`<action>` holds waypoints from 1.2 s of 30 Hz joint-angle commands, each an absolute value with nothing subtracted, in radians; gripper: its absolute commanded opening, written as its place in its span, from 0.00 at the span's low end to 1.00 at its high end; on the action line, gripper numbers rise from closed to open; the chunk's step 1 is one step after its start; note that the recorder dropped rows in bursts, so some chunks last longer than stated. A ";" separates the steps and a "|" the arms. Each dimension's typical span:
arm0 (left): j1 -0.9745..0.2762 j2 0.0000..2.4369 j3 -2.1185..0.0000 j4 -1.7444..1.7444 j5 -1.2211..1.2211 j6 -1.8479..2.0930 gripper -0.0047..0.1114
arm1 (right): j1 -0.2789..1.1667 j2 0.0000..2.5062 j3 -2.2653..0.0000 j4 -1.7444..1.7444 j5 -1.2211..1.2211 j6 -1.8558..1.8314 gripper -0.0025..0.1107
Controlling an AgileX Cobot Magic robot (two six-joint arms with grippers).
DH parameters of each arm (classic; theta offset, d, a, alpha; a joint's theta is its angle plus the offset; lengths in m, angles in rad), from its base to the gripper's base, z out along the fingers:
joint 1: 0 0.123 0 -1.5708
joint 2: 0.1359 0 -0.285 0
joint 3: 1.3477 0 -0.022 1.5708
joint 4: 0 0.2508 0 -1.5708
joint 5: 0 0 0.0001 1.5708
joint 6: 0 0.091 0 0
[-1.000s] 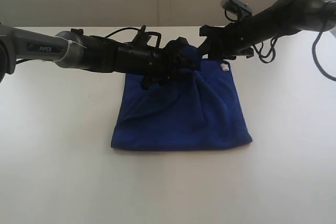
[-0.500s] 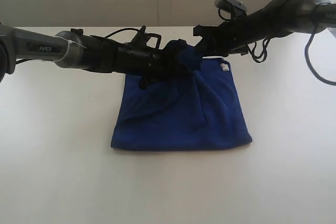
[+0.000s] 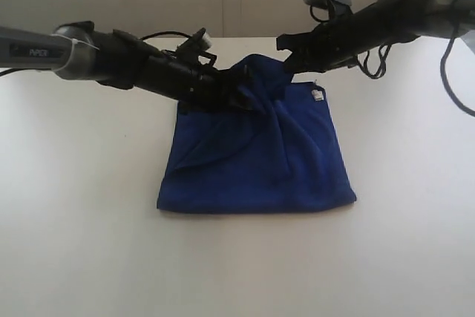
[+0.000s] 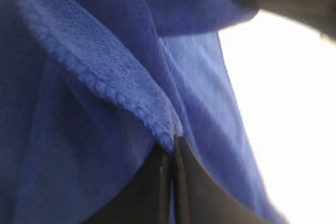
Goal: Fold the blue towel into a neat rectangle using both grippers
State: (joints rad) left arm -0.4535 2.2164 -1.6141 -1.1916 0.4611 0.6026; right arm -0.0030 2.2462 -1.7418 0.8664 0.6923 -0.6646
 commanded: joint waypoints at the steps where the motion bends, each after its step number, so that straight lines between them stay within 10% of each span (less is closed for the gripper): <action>1: -0.440 2.137 -1.617 -0.858 0.557 0.586 0.04 | -0.013 2.168 -1.744 0.697 0.809 -0.674 0.02; 12: -0.441 1.956 -1.617 -0.258 0.727 0.376 0.04 | -0.011 1.987 -1.734 0.470 1.003 -0.599 0.02; 36: -0.441 1.499 -1.529 -0.208 1.021 0.380 0.04 | -0.007 1.292 -1.185 0.450 0.872 -0.763 0.02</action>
